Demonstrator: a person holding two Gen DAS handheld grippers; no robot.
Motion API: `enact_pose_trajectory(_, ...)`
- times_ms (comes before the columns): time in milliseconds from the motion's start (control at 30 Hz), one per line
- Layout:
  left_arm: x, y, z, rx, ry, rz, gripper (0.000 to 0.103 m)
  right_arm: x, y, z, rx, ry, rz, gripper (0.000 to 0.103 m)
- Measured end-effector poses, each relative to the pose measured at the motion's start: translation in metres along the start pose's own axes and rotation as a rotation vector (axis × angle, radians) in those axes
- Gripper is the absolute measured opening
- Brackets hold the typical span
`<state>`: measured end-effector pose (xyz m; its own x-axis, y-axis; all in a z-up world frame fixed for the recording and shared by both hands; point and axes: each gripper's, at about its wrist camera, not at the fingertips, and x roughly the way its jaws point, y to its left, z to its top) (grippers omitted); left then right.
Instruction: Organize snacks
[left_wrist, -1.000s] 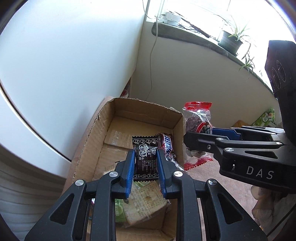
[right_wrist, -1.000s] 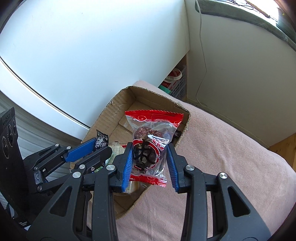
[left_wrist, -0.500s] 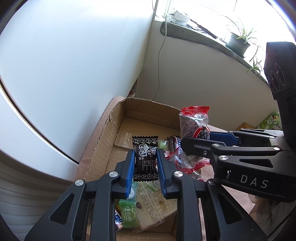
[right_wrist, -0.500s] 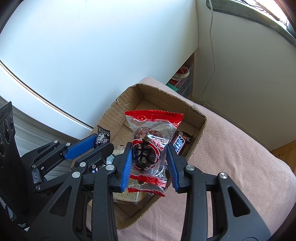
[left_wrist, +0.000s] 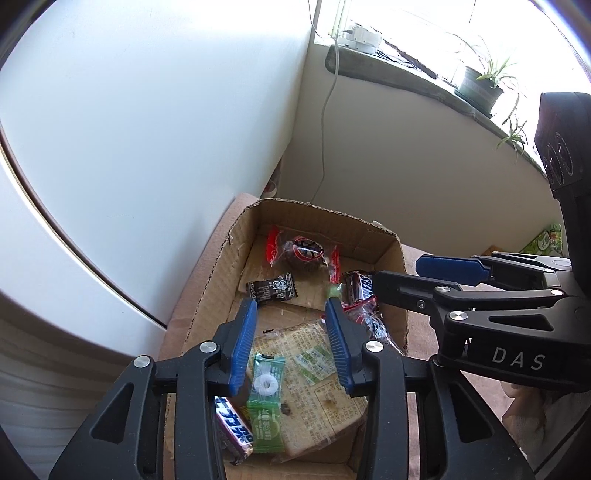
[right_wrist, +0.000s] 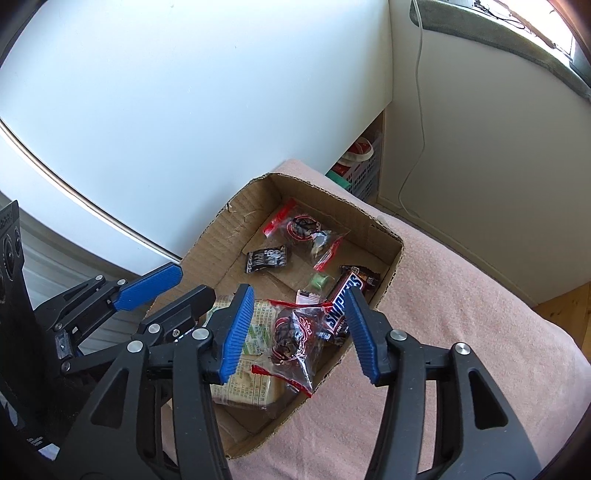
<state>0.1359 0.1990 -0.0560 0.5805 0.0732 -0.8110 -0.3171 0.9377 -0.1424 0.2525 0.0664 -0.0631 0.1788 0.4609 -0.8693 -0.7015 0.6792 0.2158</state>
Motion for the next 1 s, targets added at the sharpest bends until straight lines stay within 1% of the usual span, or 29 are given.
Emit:
enact_pose_trajectory(100, -0.001, 0.001, 0.000, -0.004, 0.000, 0.002, 0.038, -0.002, -0.003, -0.002, 0.004, -0.002, -0.005, 0.055)
enact_pose_trajectory(167, -0.003, 0.000, 0.000, -0.005, -0.004, 0.003, 0.038, -0.005, -0.005, -0.003, 0.008, -0.006, -0.008, 0.061)
enact_pose_trajectory(200, -0.004, 0.000, -0.001, -0.004, -0.006, 0.005, 0.039, -0.006, -0.005, -0.004, 0.008, -0.011, -0.010, 0.064)
enact_pose_trajectory(233, -0.006, 0.000, -0.001, -0.004, -0.008, 0.007, 0.040, -0.008, -0.006, -0.004, 0.007, -0.016, -0.013, 0.064)
enact_pose_trajectory(300, -0.008, 0.000, -0.002, -0.003, -0.014, 0.013, 0.047, -0.012, -0.006, -0.005, 0.003, -0.023, -0.014, 0.064)
enact_pose_trajectory(400, -0.012, 0.000, -0.002, -0.008, -0.017, 0.016, 0.047, -0.020, -0.005, -0.007, -0.007, -0.037, -0.018, 0.065)
enact_pose_trajectory(433, -0.014, 0.000, -0.003, -0.008, -0.018, 0.022, 0.047, -0.024, -0.005, -0.009, -0.010, -0.042, -0.021, 0.069)
enact_pose_trajectory(500, -0.018, 0.000, -0.004, -0.008, -0.025, 0.030, 0.048, -0.030, -0.004, -0.011, -0.014, -0.059, -0.019, 0.072)
enact_pose_trajectory(733, -0.042, -0.001, -0.011, -0.012, -0.057, 0.038, 0.049, -0.059, 0.000, -0.024, -0.045, -0.125, -0.034, 0.073)
enact_pose_trajectory(800, -0.050, -0.001, -0.014, -0.019, -0.064, 0.045, 0.056, -0.067, 0.001, -0.030, -0.049, -0.147, -0.035, 0.073)
enact_pose_trajectory(967, -0.075, -0.007, -0.022, -0.019, -0.098, 0.063, 0.056, -0.084, -0.006, -0.044, -0.019, -0.181, -0.031, 0.073)
enact_pose_trajectory(1000, -0.079, -0.008, -0.024, -0.018, -0.102, 0.069, 0.059, -0.087, -0.008, -0.048, -0.008, -0.189, -0.032, 0.073)
